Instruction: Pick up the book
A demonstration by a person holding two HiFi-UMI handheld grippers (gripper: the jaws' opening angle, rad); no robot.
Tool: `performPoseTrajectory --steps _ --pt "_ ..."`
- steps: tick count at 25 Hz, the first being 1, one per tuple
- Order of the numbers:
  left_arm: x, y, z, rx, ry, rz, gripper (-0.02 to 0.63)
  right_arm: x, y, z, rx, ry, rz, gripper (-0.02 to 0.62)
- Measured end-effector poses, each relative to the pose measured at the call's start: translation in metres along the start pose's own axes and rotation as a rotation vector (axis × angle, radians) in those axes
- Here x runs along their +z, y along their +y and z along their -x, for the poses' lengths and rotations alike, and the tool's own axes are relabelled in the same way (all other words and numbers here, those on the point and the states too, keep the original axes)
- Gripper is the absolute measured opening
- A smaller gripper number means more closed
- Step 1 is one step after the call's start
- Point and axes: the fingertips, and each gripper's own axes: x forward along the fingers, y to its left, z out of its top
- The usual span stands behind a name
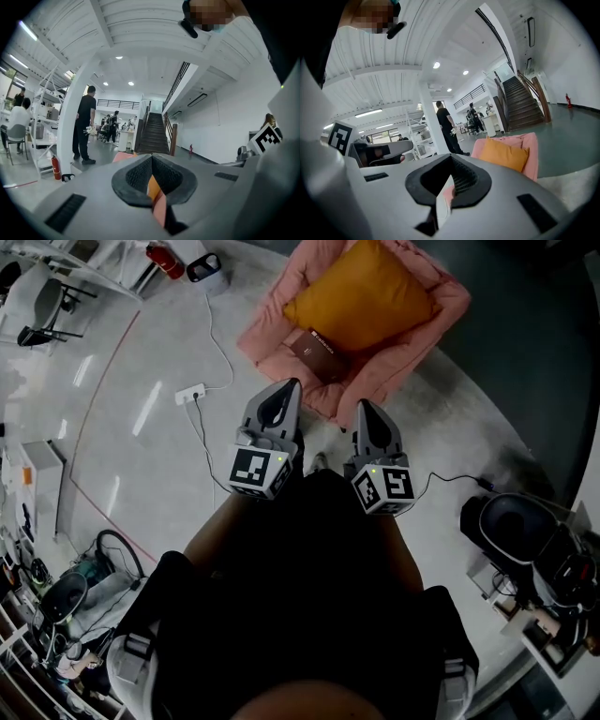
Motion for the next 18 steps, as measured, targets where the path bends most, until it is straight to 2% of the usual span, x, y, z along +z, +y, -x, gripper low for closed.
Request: performPoseTrajectory --steps 8,14,18 --pt "-0.006 0.043 -0.052 -0.020 0.046 0.040 0.008 -0.005 -0.017 -0.068 -0.016 0.049 -0.014 0.002" --pt "-0.040 0.090 -0.111 -0.005 0.095 0.067 0.008 -0.032 -0.051 -0.136 -0.032 0.114 -0.049 0.002" --pt "-0.047 0.112 -0.141 -0.018 0.125 0.092 0.008 -0.042 -0.060 -0.171 -0.042 0.148 -0.073 0.003"
